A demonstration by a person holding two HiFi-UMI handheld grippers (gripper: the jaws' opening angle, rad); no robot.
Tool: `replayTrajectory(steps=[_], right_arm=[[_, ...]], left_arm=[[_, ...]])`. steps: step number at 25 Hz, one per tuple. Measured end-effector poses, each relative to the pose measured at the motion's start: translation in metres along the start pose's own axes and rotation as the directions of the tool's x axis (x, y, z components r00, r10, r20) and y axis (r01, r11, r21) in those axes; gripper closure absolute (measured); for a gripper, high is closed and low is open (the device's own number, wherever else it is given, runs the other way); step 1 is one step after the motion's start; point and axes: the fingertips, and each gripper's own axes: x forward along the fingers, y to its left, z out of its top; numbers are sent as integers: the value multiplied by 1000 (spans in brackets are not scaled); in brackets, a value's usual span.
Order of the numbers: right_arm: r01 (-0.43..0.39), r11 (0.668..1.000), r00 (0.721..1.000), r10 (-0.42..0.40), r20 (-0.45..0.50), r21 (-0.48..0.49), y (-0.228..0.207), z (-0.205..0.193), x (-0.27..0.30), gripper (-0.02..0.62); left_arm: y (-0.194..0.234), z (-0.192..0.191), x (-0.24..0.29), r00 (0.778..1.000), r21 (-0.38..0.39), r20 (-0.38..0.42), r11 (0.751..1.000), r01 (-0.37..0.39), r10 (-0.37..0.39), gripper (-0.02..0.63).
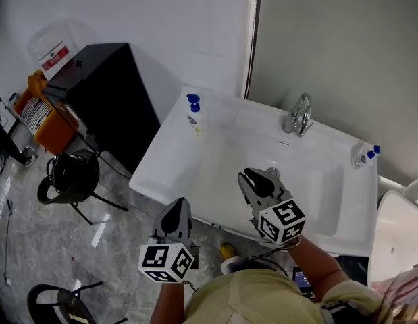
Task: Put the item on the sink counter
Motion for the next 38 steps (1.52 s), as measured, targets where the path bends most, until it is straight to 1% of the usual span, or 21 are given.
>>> replayTrajectory(steps=[3, 10, 18, 24, 33, 38], right_arm=[[15, 1000, 1000, -15, 1, 2, 2, 0, -11, 531], [24, 1000, 1000, -24, -2, 9, 8, -3, -28, 539], [33, 999, 999, -32, -29, 34, 11, -14, -44, 561], [14, 998, 999, -12, -45, 62, 17, -21, -47, 569], [-24, 996, 997, 30, -66, 90, 28, -32, -50, 572], [-32, 996, 996, 39, -86, 84, 30, -35, -47, 574]], left_arm=[[-6, -3, -3, 1000, 4, -8, 1000, 15, -15, 570], [-15, -12, -10, 999, 7, -31, 999, 34, -34, 569], [-22, -21, -15, 998, 7, -48, 999, 43, -43, 571], [-19, -29, -17, 997, 7, -62, 999, 35, -34, 571], [-23, -37, -17, 996, -7, -78, 999, 41, -41, 570], [-21, -36, -21, 997, -10, -74, 999, 31, -31, 569]])
